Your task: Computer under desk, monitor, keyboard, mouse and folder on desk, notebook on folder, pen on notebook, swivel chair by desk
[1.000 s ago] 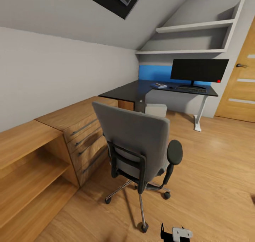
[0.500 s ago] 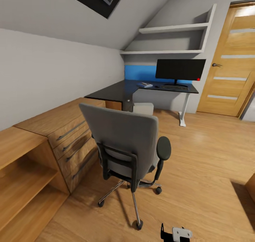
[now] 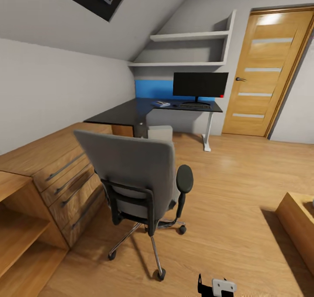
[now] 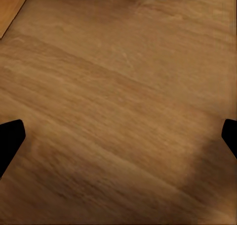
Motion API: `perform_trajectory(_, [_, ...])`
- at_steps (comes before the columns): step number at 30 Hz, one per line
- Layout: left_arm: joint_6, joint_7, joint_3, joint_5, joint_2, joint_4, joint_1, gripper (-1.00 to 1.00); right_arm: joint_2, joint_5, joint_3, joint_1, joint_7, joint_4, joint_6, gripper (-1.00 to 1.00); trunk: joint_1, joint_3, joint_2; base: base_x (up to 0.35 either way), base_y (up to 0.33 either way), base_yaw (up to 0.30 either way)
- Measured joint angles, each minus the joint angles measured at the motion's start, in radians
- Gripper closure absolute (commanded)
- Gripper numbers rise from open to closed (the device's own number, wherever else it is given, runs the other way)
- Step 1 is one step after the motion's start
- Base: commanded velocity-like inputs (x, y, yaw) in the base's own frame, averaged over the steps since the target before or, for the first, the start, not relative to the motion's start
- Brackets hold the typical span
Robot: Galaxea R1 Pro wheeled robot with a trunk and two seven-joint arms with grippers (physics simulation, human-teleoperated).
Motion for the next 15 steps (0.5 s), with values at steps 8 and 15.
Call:
perform_trajectory(8, [0.000, 0.001, 0.000, 0.000, 0.000, 0.000, 0.000, -1.00, 0.001, -0.001, 0.000, 0.000, -0.001, 0.001, 0.000, -1.00, 0.000, 0.000, 0.000, 0.000, 0.283, -0.154])
perform_trajectory(15, [0.000, 0.000, 0.000, 0.000, 0.000, 0.000, 0.000, -1.00, 0.000, -0.002, -0.001, 0.000, -0.001, 0.000, 0.000, -1.00, 0.000, 0.000, 0.000, 0.056, 0.301, -0.174])
